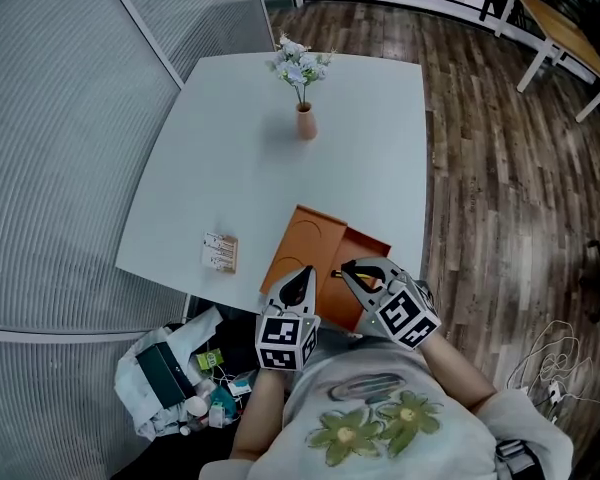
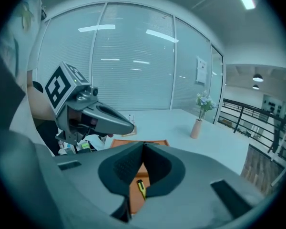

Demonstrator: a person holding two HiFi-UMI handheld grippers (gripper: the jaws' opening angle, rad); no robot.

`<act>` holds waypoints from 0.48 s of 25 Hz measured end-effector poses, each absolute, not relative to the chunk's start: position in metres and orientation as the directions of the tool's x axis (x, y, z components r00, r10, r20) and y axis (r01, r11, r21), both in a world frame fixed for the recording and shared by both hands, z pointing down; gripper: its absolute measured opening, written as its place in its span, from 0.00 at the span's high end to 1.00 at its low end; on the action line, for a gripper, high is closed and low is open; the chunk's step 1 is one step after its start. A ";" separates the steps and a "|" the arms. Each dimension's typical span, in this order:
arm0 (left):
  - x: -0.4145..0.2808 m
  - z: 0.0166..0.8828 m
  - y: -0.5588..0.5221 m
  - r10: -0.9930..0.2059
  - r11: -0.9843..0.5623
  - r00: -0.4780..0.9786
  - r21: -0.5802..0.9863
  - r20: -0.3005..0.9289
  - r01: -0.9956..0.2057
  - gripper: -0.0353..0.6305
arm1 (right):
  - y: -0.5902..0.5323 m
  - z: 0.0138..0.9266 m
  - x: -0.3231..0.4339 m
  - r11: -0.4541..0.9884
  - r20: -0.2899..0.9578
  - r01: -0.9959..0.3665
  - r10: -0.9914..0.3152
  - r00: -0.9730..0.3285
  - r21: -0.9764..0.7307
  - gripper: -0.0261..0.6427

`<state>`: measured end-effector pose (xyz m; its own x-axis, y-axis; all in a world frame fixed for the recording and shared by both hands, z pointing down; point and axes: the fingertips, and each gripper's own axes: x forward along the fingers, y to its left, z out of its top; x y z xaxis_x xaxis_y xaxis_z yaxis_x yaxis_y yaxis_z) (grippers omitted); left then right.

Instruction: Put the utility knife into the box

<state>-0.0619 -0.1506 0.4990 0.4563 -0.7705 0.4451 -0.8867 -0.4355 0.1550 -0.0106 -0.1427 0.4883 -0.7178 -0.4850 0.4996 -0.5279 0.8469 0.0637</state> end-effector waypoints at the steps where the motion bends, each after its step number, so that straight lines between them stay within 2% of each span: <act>1: -0.061 0.497 -0.150 -0.770 -0.439 0.460 0.156 0.442 -0.885 0.94 | -0.142 0.485 -0.010 0.845 0.491 -0.531 -0.489 -0.721 0.063 0.95; 12: -0.047 0.487 -0.151 -0.747 -0.495 0.504 0.143 0.433 -0.857 0.94 | -0.146 0.469 -0.004 0.832 0.449 -0.552 -0.516 -0.729 0.058 0.96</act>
<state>-0.0467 -0.1508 0.4869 0.5038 -0.7473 0.4333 -0.8571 -0.4950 0.1430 -0.0045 -0.1460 0.4689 -0.7294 -0.5157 0.4495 -0.5522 0.8317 0.0583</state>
